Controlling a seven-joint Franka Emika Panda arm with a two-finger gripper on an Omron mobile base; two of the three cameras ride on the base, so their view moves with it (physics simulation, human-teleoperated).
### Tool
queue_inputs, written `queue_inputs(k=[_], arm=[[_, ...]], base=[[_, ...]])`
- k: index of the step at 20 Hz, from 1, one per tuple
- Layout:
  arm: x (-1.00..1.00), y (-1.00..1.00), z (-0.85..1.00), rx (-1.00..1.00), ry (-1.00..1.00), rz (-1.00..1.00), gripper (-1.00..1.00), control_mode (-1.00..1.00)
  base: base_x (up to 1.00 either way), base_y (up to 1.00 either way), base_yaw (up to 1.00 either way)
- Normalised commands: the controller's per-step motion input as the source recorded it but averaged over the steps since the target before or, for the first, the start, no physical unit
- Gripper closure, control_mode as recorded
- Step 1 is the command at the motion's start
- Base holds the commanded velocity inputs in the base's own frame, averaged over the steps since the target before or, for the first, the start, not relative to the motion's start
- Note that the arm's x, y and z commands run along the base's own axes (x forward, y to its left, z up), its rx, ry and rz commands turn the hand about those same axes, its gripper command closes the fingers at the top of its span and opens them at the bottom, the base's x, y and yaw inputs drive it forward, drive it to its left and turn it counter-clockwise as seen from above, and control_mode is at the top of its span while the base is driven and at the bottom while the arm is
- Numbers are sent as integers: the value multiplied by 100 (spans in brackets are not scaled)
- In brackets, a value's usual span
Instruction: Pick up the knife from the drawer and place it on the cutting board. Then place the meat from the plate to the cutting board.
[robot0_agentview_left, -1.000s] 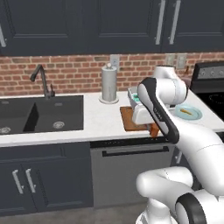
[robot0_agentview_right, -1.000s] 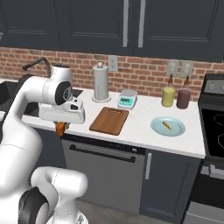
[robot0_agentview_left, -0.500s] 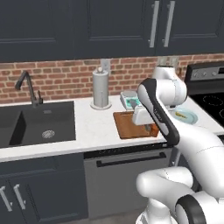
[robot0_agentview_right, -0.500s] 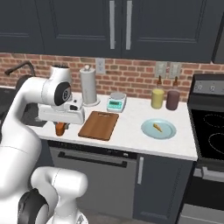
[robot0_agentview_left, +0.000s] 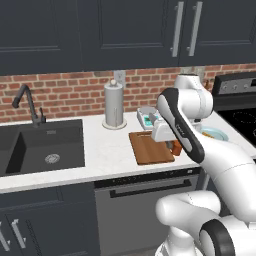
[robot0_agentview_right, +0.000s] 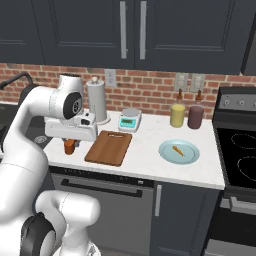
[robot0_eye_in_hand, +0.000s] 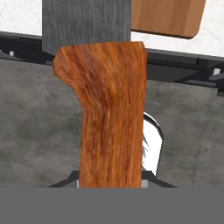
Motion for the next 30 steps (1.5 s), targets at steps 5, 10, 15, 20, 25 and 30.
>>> queue_inputs(k=[5, 10, 15, 20, 25, 30], arm=[[0, 0, 0, 0, 0, 0, 100, 100], [0, 0, 0, 0, 0, 0, 100, 100], [0, 0, 0, 0, 0, 0, 100, 100], [0, 0, 0, 0, 0, 0, 100, 100], [0, 0, 0, 0, 0, 0, 100, 100], [0, 0, 0, 0, 0, 0, 100, 100]], base=[[4, -34, 0], [10, -43, 0], [20, -39, 0], [43, -14, 0], [33, 0, 0], [12, 0, 0]])
